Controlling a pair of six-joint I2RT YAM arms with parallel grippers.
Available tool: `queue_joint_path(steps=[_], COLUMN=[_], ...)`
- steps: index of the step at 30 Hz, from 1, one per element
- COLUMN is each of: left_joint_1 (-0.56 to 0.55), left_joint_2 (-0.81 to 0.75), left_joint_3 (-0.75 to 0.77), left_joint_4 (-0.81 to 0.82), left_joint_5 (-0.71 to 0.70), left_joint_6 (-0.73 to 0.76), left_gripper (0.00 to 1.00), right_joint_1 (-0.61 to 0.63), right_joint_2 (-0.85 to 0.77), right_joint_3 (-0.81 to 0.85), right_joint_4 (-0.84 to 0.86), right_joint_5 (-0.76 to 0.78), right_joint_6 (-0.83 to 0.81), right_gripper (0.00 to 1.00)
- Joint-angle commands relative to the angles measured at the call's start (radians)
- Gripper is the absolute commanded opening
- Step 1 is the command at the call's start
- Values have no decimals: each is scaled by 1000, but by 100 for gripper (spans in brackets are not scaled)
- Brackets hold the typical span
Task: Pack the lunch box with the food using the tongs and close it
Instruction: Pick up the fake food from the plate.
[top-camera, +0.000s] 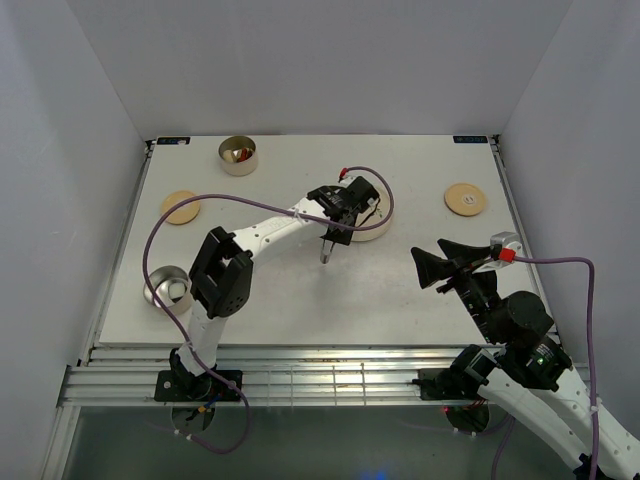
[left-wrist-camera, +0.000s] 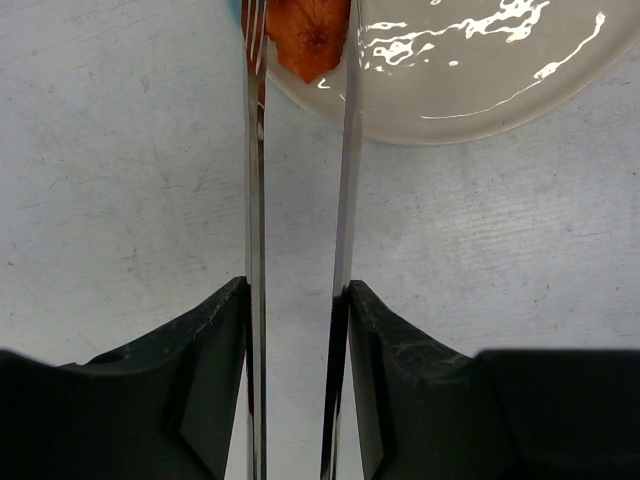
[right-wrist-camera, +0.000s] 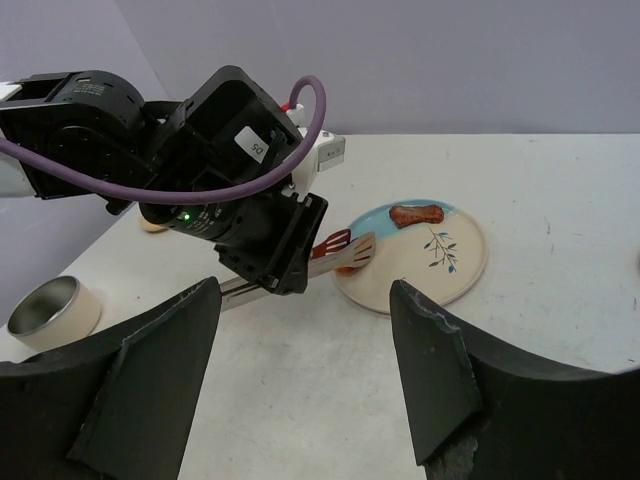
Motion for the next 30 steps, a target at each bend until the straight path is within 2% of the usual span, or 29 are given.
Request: queue_joint_path(steps=[1,10,13,19,26,27,30], left_joint_1=[-2,-2,-2,-2,-2,-2,-2], left_joint_2=[5,7,4,-2,-34,-39,-62], left_joint_3=[40,63,68,68,92,92,92], left_joint_4=[10,8,8,4,-27,-28,-30], left_joint_5=[14,54,57,51,14,7,-10], left_joint_6=[10,20,22,14,-6,-10,-18], left_gripper=[52,43,35,33,15,9,4], right_joint_1=[3,3,3,5,3,3,3], right_joint_2=[-12,-10,-9,-7,-9,-7,-9], right_joint_3=[6,7,7,9,7,7,7], right_joint_4=[38,38,41,41,40,41,41], right_joint_5=[18,18,20,20,20,20,23], right_joint_6=[-13,-13,-13,-13,-13,-13,-13], right_gripper=[74,74,74,74,74,74,74])
